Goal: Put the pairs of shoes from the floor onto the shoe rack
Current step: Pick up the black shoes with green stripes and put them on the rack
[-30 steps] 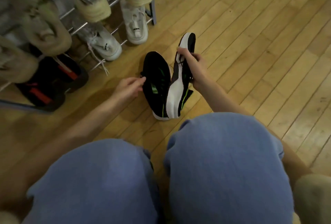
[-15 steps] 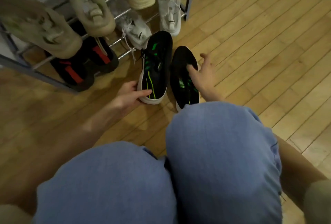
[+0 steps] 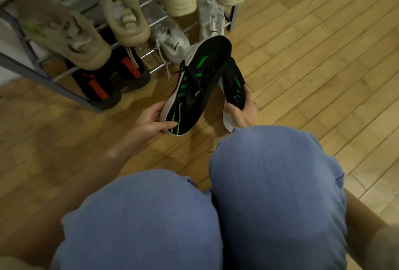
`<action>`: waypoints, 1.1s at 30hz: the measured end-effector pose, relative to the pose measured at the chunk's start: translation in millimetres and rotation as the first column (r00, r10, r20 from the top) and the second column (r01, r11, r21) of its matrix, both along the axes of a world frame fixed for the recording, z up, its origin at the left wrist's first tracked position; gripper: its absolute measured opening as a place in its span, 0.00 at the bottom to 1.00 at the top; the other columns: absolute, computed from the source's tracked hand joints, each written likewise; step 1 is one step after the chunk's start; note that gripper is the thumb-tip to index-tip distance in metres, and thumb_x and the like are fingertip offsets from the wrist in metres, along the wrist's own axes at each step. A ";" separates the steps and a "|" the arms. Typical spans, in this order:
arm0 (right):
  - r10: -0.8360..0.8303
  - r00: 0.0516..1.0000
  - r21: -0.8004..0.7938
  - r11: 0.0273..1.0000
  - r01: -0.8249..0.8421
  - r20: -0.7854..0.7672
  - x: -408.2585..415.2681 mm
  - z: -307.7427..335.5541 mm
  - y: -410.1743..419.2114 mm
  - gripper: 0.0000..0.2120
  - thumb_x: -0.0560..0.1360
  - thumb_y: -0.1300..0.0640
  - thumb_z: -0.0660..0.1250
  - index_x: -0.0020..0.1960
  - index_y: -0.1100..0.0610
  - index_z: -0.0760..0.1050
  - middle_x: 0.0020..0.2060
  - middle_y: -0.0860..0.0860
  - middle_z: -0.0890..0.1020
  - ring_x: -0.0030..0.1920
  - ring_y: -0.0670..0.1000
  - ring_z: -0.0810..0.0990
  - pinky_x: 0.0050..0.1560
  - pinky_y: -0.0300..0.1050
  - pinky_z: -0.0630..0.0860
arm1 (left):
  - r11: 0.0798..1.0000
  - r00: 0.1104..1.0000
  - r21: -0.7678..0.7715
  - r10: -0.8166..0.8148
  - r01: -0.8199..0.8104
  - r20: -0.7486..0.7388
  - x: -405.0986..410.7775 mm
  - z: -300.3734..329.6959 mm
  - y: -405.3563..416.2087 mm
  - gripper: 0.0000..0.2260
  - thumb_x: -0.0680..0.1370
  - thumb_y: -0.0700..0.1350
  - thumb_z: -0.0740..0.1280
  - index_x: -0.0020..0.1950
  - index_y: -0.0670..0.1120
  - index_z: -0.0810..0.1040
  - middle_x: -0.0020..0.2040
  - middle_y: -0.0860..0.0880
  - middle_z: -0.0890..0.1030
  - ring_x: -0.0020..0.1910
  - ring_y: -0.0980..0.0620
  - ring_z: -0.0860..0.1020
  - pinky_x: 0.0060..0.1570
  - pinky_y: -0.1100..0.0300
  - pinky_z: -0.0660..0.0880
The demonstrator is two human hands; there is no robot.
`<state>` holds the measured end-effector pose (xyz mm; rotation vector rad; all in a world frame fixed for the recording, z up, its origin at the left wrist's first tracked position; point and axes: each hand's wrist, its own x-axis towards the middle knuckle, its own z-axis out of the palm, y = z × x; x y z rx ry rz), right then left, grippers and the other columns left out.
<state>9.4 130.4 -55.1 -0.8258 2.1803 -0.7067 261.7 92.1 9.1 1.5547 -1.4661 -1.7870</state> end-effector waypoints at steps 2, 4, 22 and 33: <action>-0.096 0.994 -0.128 0.987 0.101 0.049 -4.3 12.4 6.2 0.36 0.68 0.44 0.67 0.74 0.37 0.60 0.58 0.55 0.72 0.62 0.59 0.71 0.61 0.53 0.72 | 0.999 1.000 -0.052 -0.003 0.003 0.004 -7.0 14.3 -7.0 0.24 0.72 0.32 0.71 0.61 0.54 0.73 0.52 0.56 0.81 0.47 0.60 0.81 0.36 0.68 0.77; -0.181 0.982 -0.218 0.957 0.189 0.056 -6.8 27.0 8.7 0.32 0.71 0.46 0.67 0.74 0.38 0.62 0.61 0.56 0.69 0.63 0.57 0.68 0.63 0.53 0.69 | 0.996 1.000 -0.090 0.006 -0.008 -0.022 -17.7 29.3 -16.2 0.27 0.71 0.30 0.70 0.66 0.51 0.72 0.51 0.57 0.81 0.48 0.61 0.81 0.37 0.68 0.78; -0.170 0.967 -0.938 0.260 0.230 0.190 -16.6 233.9 -83.7 0.36 0.66 0.50 0.67 0.72 0.60 0.67 0.57 0.54 0.66 0.60 0.48 0.70 0.64 0.38 0.69 | 0.813 0.922 -0.554 -0.059 -0.177 -0.381 -71.8 218.9 -52.7 0.24 0.71 0.26 0.68 0.64 0.43 0.73 0.52 0.53 0.82 0.53 0.58 0.81 0.52 0.63 0.77; -0.008 0.996 -0.967 0.239 0.083 0.084 19.5 311.5 -105.4 0.34 0.69 0.51 0.69 0.74 0.53 0.66 0.61 0.59 0.66 0.61 0.46 0.68 0.64 0.29 0.65 | 0.713 0.871 -0.601 0.026 -0.361 -0.491 -37.8 284.5 -56.5 0.24 0.72 0.28 0.68 0.66 0.45 0.74 0.53 0.53 0.83 0.55 0.49 0.82 0.41 0.60 0.81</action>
